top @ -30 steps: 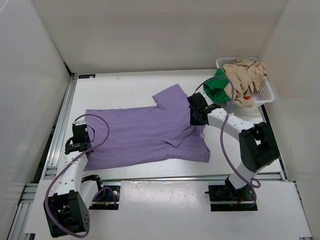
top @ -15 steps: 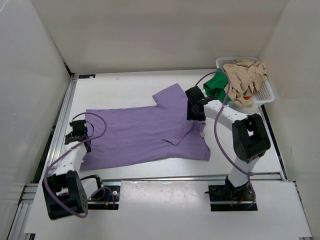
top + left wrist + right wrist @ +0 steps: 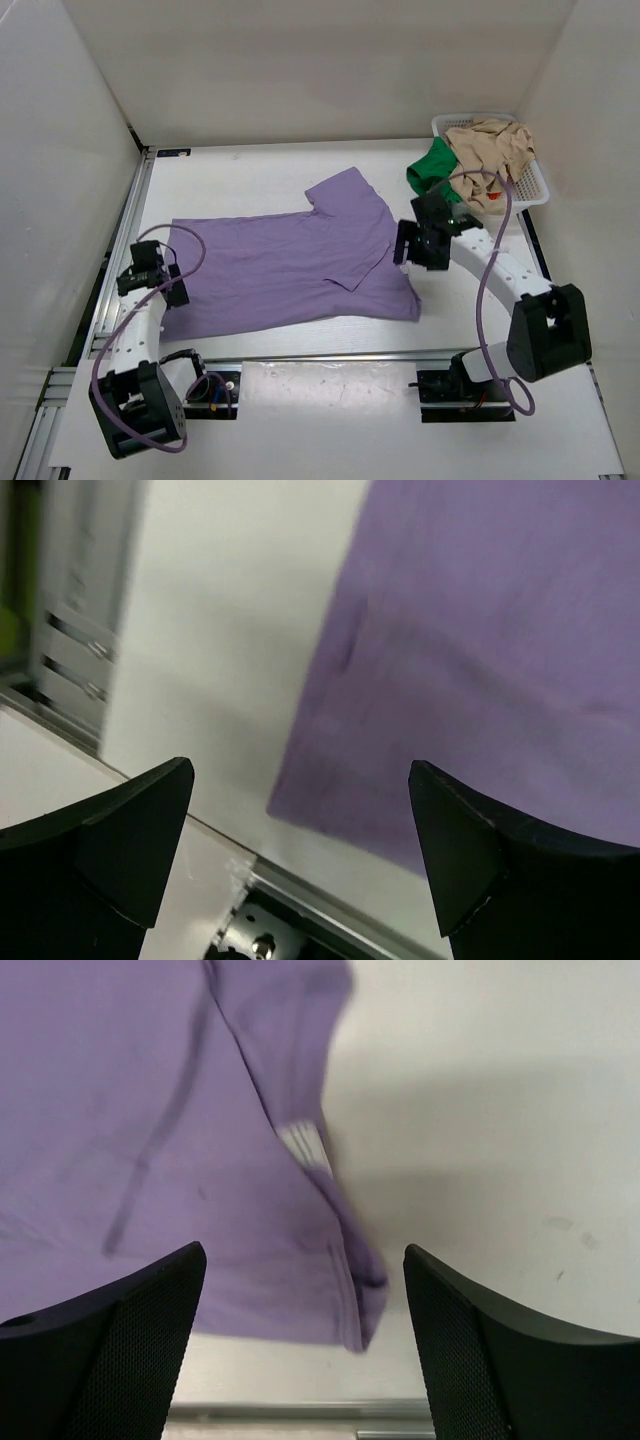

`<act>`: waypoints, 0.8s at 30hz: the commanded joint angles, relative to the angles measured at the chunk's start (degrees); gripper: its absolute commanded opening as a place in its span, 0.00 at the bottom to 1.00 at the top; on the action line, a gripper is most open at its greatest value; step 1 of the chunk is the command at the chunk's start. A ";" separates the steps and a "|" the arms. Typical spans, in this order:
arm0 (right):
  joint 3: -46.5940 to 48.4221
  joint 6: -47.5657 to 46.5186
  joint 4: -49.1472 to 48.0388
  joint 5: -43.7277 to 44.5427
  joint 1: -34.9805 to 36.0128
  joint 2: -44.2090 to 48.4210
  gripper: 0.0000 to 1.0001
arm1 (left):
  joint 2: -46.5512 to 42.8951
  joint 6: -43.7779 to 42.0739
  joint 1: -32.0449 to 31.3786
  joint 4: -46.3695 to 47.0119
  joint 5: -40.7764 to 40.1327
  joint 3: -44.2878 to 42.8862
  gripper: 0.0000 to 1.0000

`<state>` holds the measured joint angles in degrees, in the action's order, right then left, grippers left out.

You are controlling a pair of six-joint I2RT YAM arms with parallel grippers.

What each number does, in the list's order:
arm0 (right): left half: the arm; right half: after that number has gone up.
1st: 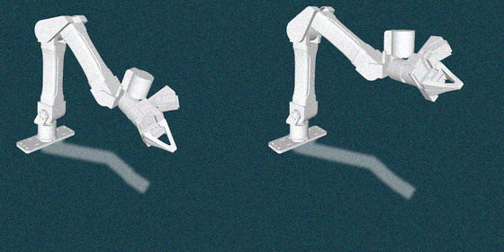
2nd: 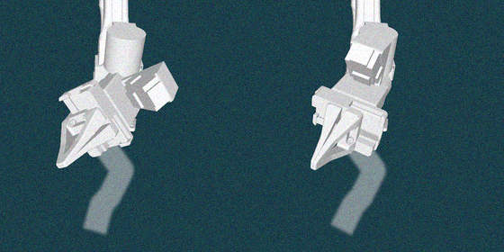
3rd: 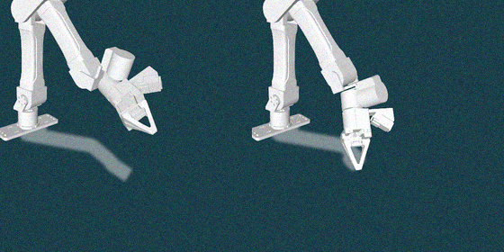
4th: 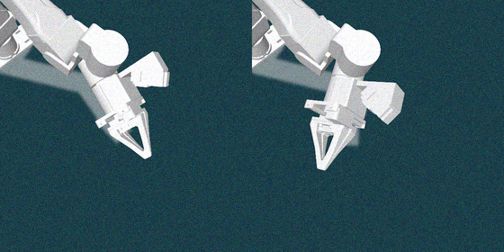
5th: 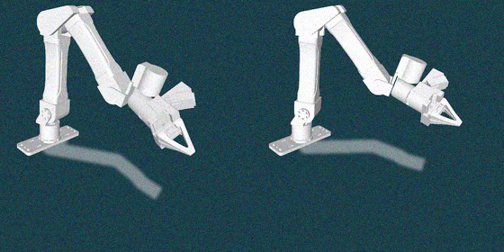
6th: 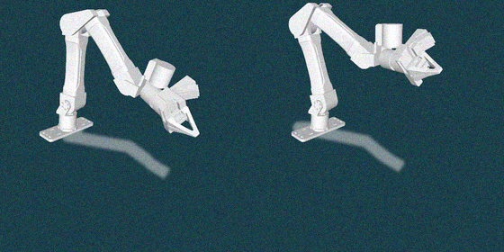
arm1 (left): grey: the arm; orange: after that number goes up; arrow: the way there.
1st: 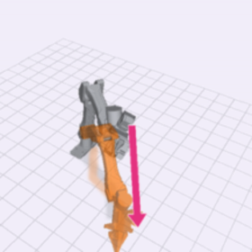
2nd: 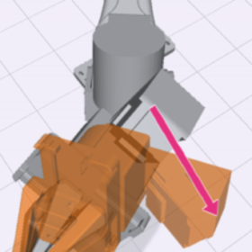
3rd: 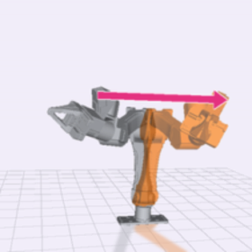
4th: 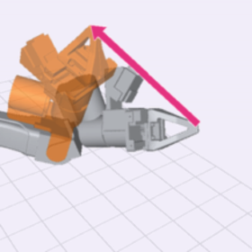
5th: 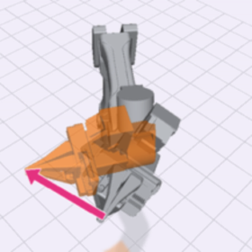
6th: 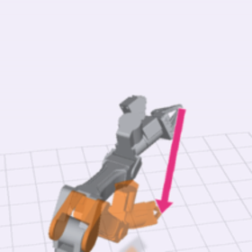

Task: Fold and stack the t-shirts
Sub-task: Fold the flattened tshirt in 1/3 of the way

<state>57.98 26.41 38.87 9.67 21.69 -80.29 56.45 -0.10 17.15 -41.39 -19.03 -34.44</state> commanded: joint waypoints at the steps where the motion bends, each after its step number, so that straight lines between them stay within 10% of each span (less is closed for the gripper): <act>1: -8.56 1.97 3.50 -6.42 -0.34 1.45 0.85 | 1.91 0.10 0.26 -3.89 3.65 4.63 1.00; 9: -23.34 5.83 -11.00 -19.42 -7.00 2.25 0.80 | 7.62 0.10 0.26 1.21 4.26 7.28 0.91; 17: -26.33 7.51 -8.91 -22.51 -13.76 4.86 0.03 | 9.56 0.10 0.26 3.41 2.34 7.28 0.30; 19: -26.33 8.03 -6.45 -21.55 -15.79 7.24 0.00 | 9.56 0.10 0.26 4.03 0.58 7.28 0.13; 24: -24.93 9.27 4.10 -15.12 -17.21 14.10 0.00 | 10.09 0.10 0.26 4.56 -3.29 5.09 0.10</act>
<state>32.38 35.09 35.27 -11.79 5.43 -68.97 65.71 0.30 17.02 -37.91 -16.49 -28.93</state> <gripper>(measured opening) 0.034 0.107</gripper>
